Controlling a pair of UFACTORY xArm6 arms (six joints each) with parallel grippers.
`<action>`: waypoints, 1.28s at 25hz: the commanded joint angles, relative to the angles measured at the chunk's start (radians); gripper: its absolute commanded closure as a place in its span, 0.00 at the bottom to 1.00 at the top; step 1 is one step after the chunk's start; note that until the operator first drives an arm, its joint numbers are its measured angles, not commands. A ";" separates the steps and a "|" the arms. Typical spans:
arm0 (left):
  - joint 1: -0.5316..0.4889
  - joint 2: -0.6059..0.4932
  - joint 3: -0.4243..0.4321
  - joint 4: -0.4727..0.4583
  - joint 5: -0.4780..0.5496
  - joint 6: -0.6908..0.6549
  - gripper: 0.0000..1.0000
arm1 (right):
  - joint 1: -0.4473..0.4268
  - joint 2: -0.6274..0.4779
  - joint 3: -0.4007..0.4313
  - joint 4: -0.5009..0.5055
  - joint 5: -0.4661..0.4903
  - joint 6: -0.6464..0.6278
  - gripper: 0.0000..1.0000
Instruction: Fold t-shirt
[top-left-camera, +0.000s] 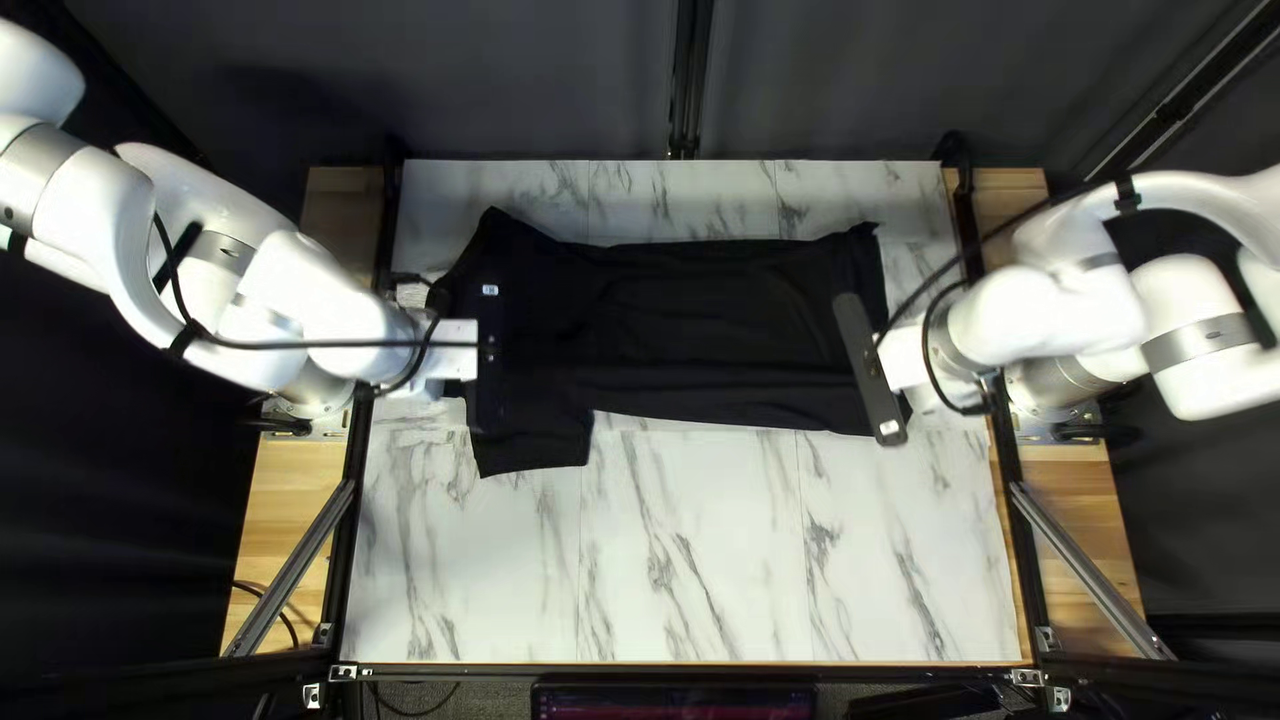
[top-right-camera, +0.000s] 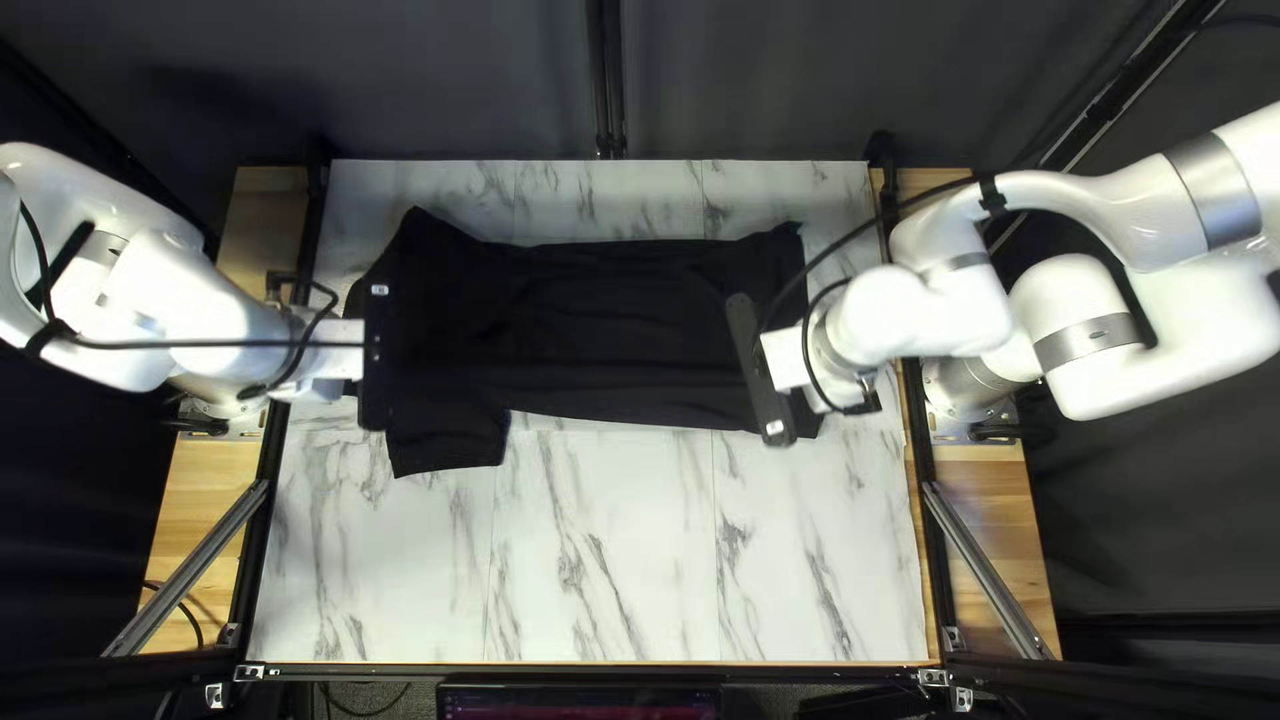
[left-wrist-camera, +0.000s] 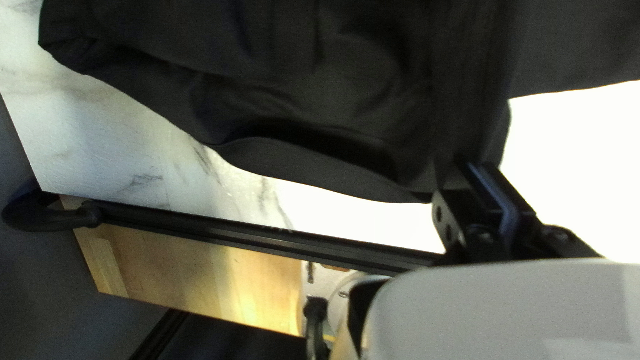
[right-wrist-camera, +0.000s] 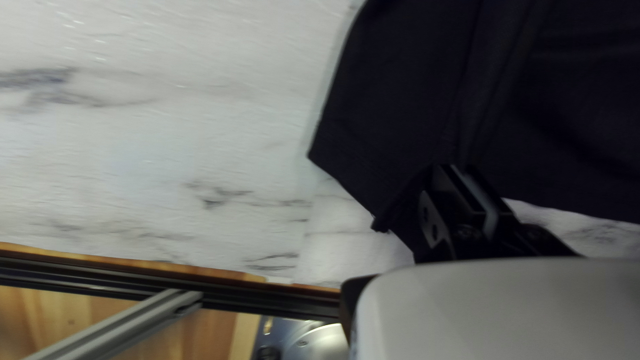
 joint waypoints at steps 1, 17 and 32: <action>-0.125 0.086 -0.070 0.011 0.025 -0.127 1.00 | 0.157 0.077 -0.072 -0.030 0.031 0.169 1.00; -0.319 0.209 -0.177 0.021 0.090 -0.313 1.00 | 0.362 0.221 -0.215 -0.072 0.090 0.385 1.00; 0.040 -0.026 0.040 0.026 0.007 0.004 1.00 | 0.014 0.091 0.024 -0.022 -0.088 0.020 1.00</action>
